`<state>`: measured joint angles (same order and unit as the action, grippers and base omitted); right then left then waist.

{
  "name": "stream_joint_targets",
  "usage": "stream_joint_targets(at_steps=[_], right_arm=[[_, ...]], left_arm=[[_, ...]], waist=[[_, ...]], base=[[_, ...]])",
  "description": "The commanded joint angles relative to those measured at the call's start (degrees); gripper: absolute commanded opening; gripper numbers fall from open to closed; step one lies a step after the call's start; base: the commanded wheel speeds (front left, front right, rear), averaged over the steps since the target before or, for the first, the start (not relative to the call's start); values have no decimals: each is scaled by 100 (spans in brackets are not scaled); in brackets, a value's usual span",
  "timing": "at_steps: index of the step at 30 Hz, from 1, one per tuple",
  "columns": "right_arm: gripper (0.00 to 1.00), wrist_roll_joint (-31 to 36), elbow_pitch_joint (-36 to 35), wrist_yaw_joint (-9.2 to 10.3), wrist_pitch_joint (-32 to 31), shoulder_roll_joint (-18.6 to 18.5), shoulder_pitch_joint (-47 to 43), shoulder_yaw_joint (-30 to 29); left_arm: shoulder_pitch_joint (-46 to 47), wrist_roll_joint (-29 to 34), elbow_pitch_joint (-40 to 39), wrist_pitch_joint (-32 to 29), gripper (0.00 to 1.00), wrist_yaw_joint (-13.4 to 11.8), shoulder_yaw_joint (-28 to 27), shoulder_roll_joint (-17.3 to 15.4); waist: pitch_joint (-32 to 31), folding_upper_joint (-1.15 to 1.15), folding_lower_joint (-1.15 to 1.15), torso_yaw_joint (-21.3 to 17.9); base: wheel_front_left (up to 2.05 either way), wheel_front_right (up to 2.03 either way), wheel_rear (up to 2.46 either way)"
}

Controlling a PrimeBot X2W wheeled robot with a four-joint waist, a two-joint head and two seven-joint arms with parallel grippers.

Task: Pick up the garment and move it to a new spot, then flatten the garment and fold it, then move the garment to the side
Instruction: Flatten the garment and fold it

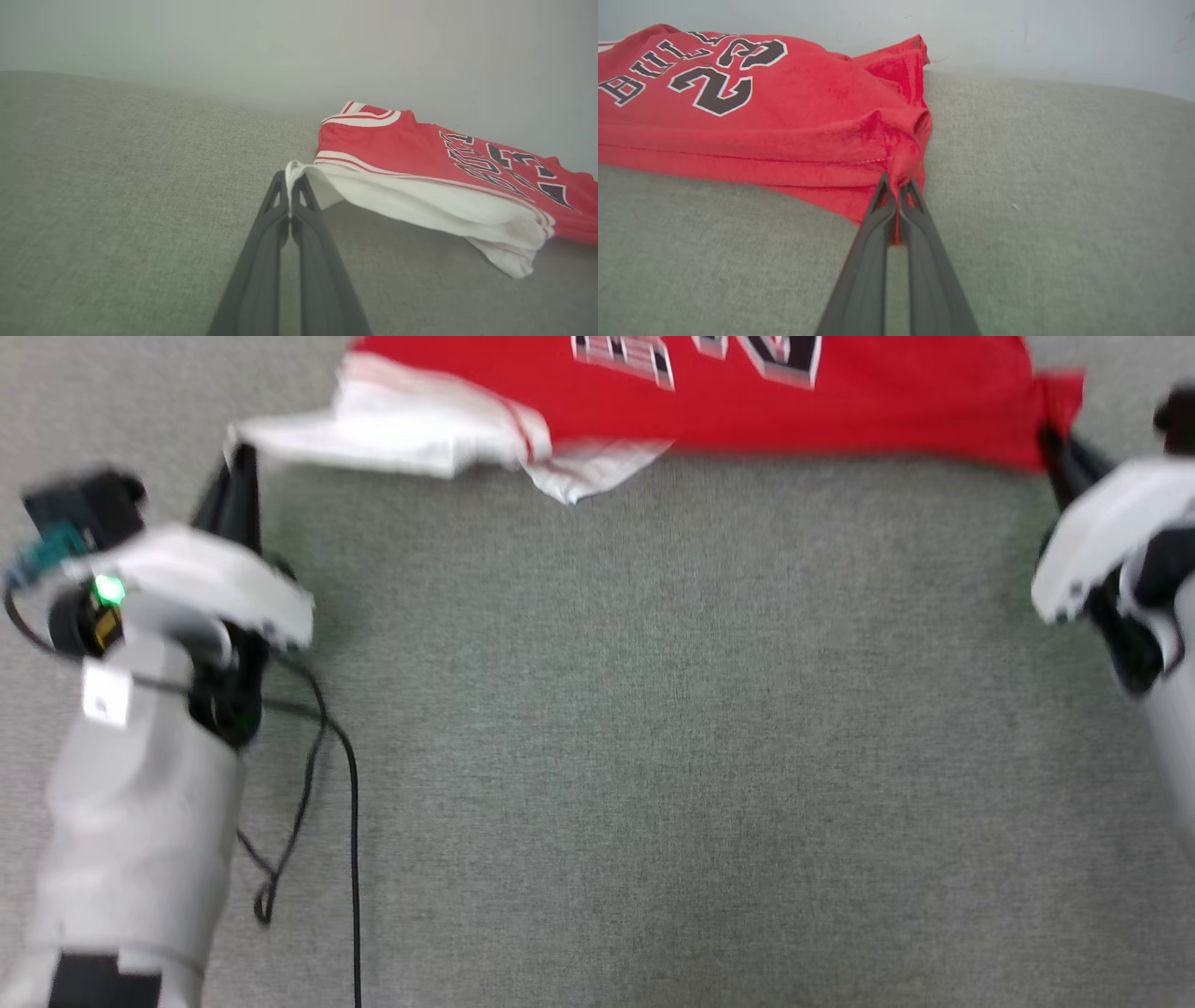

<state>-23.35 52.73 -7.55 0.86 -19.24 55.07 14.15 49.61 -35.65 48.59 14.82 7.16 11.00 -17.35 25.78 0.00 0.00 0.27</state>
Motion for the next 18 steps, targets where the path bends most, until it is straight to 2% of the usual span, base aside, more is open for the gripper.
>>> stream_joint_targets(at_steps=[1, 5, 11, 12, 18], right_arm=[[0, -113, -62, 12, 17, -101, -330, 33], [0, -351, -337, 12, 23, -246, -1174, 87], [0, -449, -818, 13, -101, -320, -2314, 16], [0, -449, -818, 13, -101, -320, -2314, 16], [0, -395, -1584, 14, -408, -354, -3517, -246]], left_arm=[[-320, -33, -106, 37, 0, 2, -35, -22], [-1329, -55, -551, 46, 0, -53, -126, 4], [-2701, -71, -1312, 42, 0, -344, -216, -29], [-2701, -71, -1312, 42, 0, -344, -216, -29], [-4002, -112, -2270, -247, 0, -771, -257, -124]], waist=[[-429, 0, 0, 72], [-906, 0, 0, 88], [-1552, 0, 0, 113], [-1552, 0, 0, 113], [-2070, 0, 0, 167]], base=[[0, 0, 0], [0, 0, 0], [0, 0, 0], [0, 0, 0], [0, 0, 0]])
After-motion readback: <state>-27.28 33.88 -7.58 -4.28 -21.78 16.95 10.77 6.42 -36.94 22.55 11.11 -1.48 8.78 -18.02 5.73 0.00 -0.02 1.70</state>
